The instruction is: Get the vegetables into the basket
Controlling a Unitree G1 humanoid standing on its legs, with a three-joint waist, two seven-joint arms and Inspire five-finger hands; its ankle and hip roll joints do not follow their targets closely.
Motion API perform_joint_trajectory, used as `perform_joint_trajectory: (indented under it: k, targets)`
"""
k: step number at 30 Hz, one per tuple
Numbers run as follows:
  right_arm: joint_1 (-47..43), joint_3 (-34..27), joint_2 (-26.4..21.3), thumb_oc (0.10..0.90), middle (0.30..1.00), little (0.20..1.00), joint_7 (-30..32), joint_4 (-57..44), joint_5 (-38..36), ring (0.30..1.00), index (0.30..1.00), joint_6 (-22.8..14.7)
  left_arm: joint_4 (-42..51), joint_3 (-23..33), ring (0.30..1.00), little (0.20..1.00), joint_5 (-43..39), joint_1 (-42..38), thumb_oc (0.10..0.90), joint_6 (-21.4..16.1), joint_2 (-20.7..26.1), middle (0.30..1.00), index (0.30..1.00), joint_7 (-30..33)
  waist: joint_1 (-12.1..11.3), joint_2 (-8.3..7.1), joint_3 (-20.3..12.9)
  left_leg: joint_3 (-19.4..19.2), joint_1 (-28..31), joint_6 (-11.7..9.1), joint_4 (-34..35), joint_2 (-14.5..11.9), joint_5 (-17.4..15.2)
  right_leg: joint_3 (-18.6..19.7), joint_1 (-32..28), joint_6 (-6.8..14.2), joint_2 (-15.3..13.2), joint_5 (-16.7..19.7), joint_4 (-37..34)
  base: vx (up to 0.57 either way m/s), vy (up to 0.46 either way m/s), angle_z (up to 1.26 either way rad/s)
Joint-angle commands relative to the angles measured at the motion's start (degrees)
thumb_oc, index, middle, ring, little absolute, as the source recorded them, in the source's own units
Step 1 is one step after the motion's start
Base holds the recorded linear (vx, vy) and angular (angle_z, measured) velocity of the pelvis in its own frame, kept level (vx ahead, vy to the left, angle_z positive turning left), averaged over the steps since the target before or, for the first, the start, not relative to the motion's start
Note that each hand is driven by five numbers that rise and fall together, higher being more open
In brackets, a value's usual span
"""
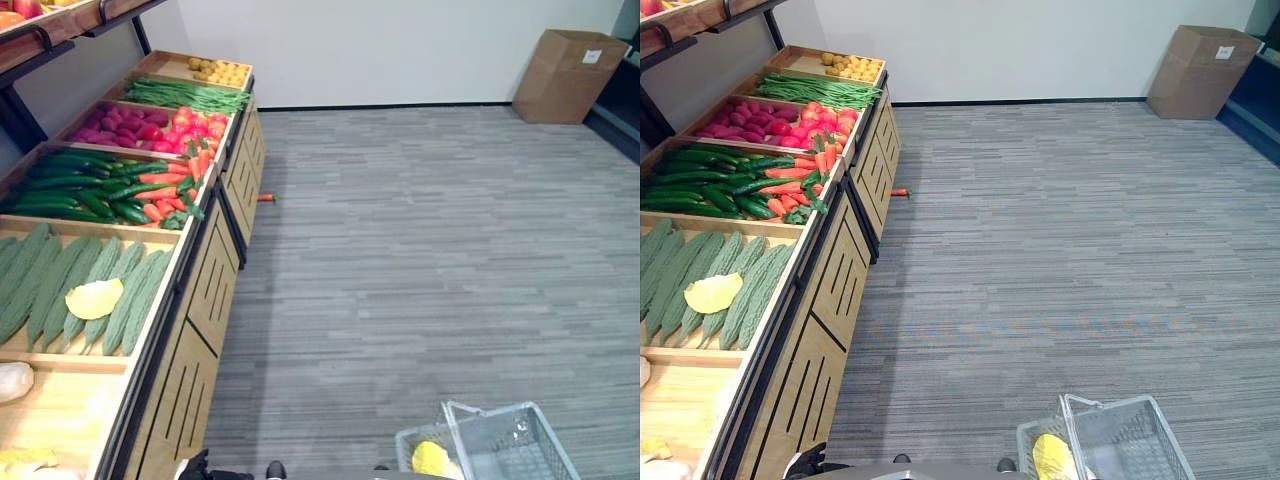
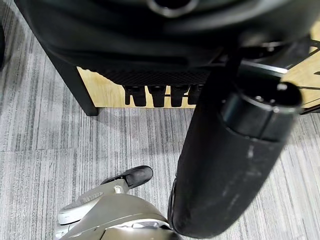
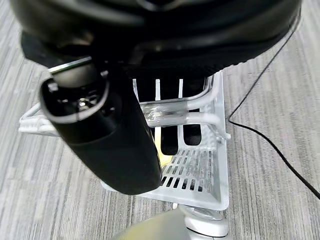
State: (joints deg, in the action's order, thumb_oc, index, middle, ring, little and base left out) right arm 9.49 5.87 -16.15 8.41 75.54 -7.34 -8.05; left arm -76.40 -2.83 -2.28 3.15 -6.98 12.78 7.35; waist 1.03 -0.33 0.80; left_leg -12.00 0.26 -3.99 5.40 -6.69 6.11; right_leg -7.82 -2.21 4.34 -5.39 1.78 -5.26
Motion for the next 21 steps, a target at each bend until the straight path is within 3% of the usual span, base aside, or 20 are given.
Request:
perform_joint_trajectory:
  k: [1, 9, 11, 12, 14, 15, 17, 19, 21]
  targets:
    - [-5.7, 1.1, 1.2, 0.400, 0.300, 0.300, -0.7, -0.4, -1.5, 0.300, 0.300, -2.2, -2.2, -3.0, 1.000, 1.000, 2.2, -1.4, 0.900, 1.0, -1.5, 1.000, 1.000, 0.2, -0.1, -1.05, 3.6, 3.7, 3.5, -2.1, -0.4, -2.8, -2.9, -1.3, 1.4, 4.1, -4.1, 3.4, 2.0, 0.00, 0.000, 0.00]
    - [-7.8, 1.3, -0.6, 0.400, 0.300, 0.300, -0.4, -1.7, -2.5, 0.300, 0.300, -2.4, -0.4, -3.7, 1.000, 1.000, -0.7, -3.3, 0.900, 0.6, -0.6, 1.000, 1.000, 0.7, 0.0, 0.12, 7.4, 5.4, 1.0, -2.2, -2.7, -5.0, -1.6, -1.3, 7.0, 2.4, -2.6, -1.5, 12.2, -0.05, -0.059, 0.03]
    - [-8.0, 1.1, -1.3, 0.400, 0.300, 0.300, -0.1, -1.8, -3.1, 0.300, 0.300, -2.6, 0.6, -3.7, 1.000, 1.000, -2.8, -3.8, 0.900, 0.3, -0.7, 1.000, 1.000, 0.8, 0.0, -0.23, 8.8, 7.1, -2.5, -2.2, -8.7, -5.4, -2.3, -0.9, 7.0, 1.4, -2.3, -2.4, 12.4, -0.03, -0.165, 0.14]
    - [-8.2, 0.7, -2.5, 0.400, 0.300, 0.300, 0.2, -2.1, -3.3, 0.300, 0.300, -2.8, 1.8, -4.8, 1.000, 1.000, -3.4, -4.9, 0.900, -0.1, -0.9, 1.000, 1.000, 0.8, -0.6, -0.69, 10.9, 9.8, -7.1, -2.8, -16.8, -4.1, -1.0, -1.2, 6.4, 0.3, -2.3, -2.4, 12.2, -0.05, -0.129, 0.24]
    - [-8.5, 0.5, -3.2, 0.400, 0.300, 0.300, 0.2, -1.7, -3.3, 0.300, 0.300, -2.8, 2.4, -5.2, 1.000, 1.000, -4.4, -5.3, 0.900, -0.5, -1.0, 1.000, 1.000, 0.8, -0.9, -0.91, 11.7, 12.2, -9.3, -2.9, -20.6, -2.6, -0.4, -1.3, 6.1, 0.0, -2.5, -2.7, 12.2, 0.01, -0.056, 0.49]
    - [-9.1, -0.2, -4.0, 0.400, 0.300, 0.300, 0.7, -0.8, -3.9, 0.300, 0.300, -2.7, 2.6, -5.9, 1.000, 1.000, -5.7, -6.4, 0.900, -0.7, -1.0, 1.000, 1.000, 0.8, -1.5, -0.95, 12.3, 15.1, -12.6, -2.7, -19.2, 0.3, -0.9, -1.7, 5.3, 0.1, -3.0, -3.0, 11.4, 0.11, 0.025, 0.43]
    - [-9.4, -0.7, -4.2, 0.400, 0.300, 0.300, 1.1, -0.4, -4.2, 0.300, 0.300, -2.7, 2.7, -6.3, 1.000, 1.000, -5.9, -6.8, 0.900, -0.7, -1.0, 1.000, 1.000, 0.8, -1.5, -1.00, 12.2, 15.2, -13.9, -2.3, -16.8, 0.7, -1.3, -1.7, 4.9, 0.4, -3.2, -3.0, 11.0, 0.11, 0.063, 0.17]
    - [-9.8, -1.2, -4.5, 0.400, 0.300, 0.300, 1.6, -0.4, -4.9, 0.300, 0.300, -3.0, 2.6, -7.0, 1.000, 1.000, -5.5, -7.3, 0.900, -0.9, -1.0, 1.000, 1.000, 1.0, -2.1, -0.83, 11.8, 15.2, -16.6, -1.9, -12.5, 0.0, 0.9, -1.2, 4.2, 1.1, -3.1, -3.0, 9.9, 0.20, 0.165, 0.12]
    - [-10.0, -0.8, -4.2, 0.400, 0.300, 0.300, 1.3, 0.3, -4.8, 0.300, 0.300, -2.8, 2.1, -7.7, 1.000, 1.000, -4.1, -7.6, 0.900, -0.8, -0.5, 1.000, 1.000, 1.3, -2.8, -1.50, 11.1, 14.8, -16.6, -1.0, -11.4, 0.3, 0.4, 0.3, 3.5, 1.8, -3.5, -4.3, 10.2, 0.29, 0.253, -0.08]
